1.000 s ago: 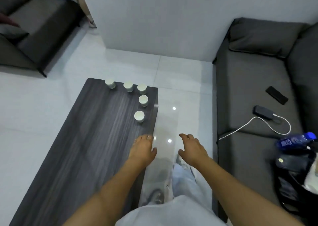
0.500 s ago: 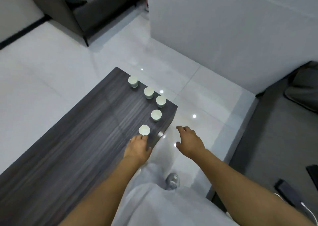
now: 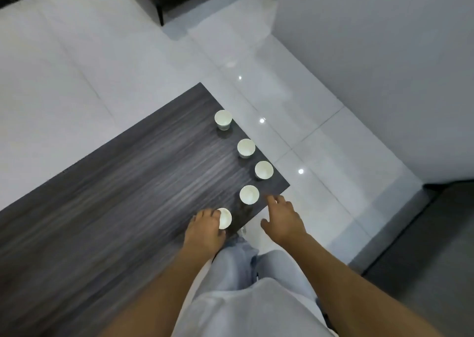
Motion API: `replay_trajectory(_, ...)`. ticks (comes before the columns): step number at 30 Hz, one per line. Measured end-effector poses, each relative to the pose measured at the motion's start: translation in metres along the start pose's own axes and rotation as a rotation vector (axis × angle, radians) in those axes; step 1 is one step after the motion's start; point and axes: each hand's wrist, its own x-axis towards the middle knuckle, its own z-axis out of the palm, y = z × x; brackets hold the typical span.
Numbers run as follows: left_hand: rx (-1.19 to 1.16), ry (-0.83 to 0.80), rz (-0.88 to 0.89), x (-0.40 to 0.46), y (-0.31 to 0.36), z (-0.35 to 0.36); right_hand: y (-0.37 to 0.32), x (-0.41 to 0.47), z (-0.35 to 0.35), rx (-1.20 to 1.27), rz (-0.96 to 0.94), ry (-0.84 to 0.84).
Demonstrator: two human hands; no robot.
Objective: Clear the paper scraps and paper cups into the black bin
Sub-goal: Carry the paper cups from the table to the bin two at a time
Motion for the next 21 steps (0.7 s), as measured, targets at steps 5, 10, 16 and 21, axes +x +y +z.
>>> replay_trajectory(5,-0.060,-0.024,-0.053,0.051,-0.009,0.025,-0.003,0.066,0.020,-0.057,-0.051,-0.060)
replay_trajectory(10,-0.071,-0.087,-0.099,0.090,-0.016,0.059,-0.004,0.127,0.053,-0.098,-0.073,-0.099)
replay_trajectory(16,-0.119,-0.209,-0.161,0.123,-0.016,0.103,0.005,0.173,0.097,-0.176,-0.122,-0.184)
replay_trajectory(21,-0.080,-0.182,-0.109,0.135,-0.020,0.126,0.010,0.190,0.119,-0.195,-0.167,-0.223)
